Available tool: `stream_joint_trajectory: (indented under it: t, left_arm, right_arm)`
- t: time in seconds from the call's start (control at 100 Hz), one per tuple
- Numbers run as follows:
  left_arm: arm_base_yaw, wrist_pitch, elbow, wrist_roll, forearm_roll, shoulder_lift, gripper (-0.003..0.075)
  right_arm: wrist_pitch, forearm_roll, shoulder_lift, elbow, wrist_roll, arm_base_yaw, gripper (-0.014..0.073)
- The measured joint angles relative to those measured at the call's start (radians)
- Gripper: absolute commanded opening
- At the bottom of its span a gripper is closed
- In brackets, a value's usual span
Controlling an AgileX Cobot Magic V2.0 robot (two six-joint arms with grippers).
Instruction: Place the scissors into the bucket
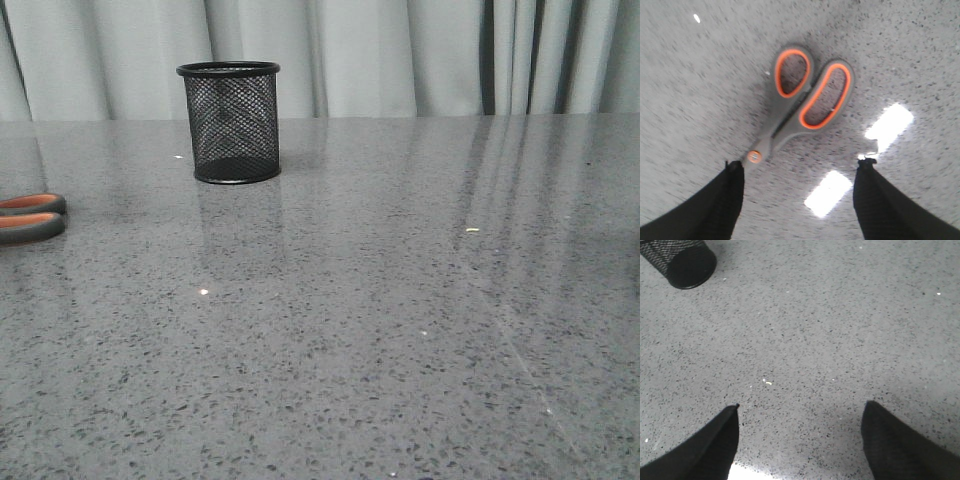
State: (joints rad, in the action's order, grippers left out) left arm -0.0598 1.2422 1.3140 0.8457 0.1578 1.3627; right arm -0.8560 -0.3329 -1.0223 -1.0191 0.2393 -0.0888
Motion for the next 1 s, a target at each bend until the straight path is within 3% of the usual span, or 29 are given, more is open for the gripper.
stream_joint_trajectory:
  t: [0.16, 0.3, 0.65, 1.0]
  left_arm:
    - [0.0, 0.0, 0.033, 0.232, -0.006, 0.004, 0.043]
    - [0.0, 0.002, 0.036, 0.34, -0.01, 0.019, 0.043]
    - [0.0, -0.002, 0.038, 0.452, -0.018, 0.149, 0.043]
    - [0.0, -0.008, 0.038, 0.478, -0.039, 0.253, 0.043]
  right_arm:
    - [0.0, 0.0, 0.0, 0.0, 0.007, -0.006, 0.0466]
    - [0.0, 0.0, 0.0, 0.0, 0.011, -0.006, 0.0466]
    - [0.004, 0.0, 0.0, 0.0, 0.016, -0.006, 0.0466]
    - [0.004, 0.0, 0.0, 0.0, 0.016, -0.006, 0.0466]
